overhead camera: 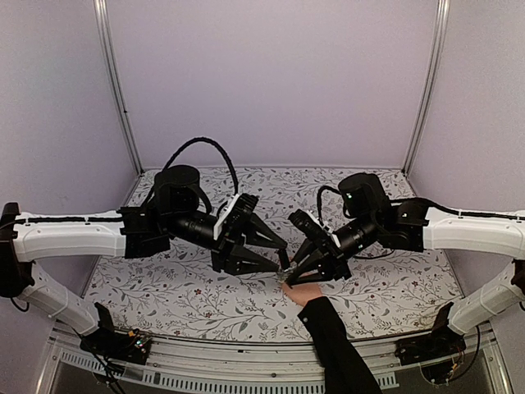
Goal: Paint the nails
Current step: Unscrew the nail polish bottle.
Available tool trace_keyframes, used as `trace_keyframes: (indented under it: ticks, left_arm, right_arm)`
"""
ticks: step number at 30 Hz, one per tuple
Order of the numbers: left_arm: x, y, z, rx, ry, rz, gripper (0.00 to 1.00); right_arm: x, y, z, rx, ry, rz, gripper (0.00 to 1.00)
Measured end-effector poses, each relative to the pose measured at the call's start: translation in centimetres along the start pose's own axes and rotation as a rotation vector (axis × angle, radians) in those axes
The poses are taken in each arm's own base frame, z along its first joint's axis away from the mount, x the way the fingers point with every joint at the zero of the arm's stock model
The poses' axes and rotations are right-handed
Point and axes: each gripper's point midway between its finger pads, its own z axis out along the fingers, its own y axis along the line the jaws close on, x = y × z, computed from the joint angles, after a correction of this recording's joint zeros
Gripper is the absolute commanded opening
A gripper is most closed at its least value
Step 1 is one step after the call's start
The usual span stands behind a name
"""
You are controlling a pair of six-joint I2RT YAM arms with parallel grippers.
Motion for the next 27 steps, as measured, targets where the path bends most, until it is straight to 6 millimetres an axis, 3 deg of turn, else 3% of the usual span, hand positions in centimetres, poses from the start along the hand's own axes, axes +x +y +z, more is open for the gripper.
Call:
trace_keyframes:
  ticks: [5, 11, 15, 21, 27]
  left_arm:
    - [0.9, -0.2, 0.8, 0.034, 0.008, -0.016, 0.32]
    - [0.6, -0.3, 1.0, 0.045, 0.000, -0.012, 0.10]
    - [0.6, -0.4, 1.0, 0.051, -0.001, -0.021, 0.01]
    - [0.8, 0.2, 1.0, 0.018, 0.008, -0.036, 0.00]
    - [0.7, 2.3, 0.6, -0.110, 0.019, -0.065, 0.00]
  right_arm:
    - [-0.2, 0.3, 0.1, -0.011, -0.002, -0.009, 0.00]
    - [-0.3, 0.6, 0.2, -0.025, -0.004, -0.014, 0.00]
    - [-0.3, 0.7, 0.3, -0.027, -0.004, -0.021, 0.00]
    - [-0.3, -0.1, 0.1, 0.025, 0.004, -0.015, 0.00]
    - [-0.7, -1.9, -0.8, 0.175, 0.014, -0.018, 0.00]
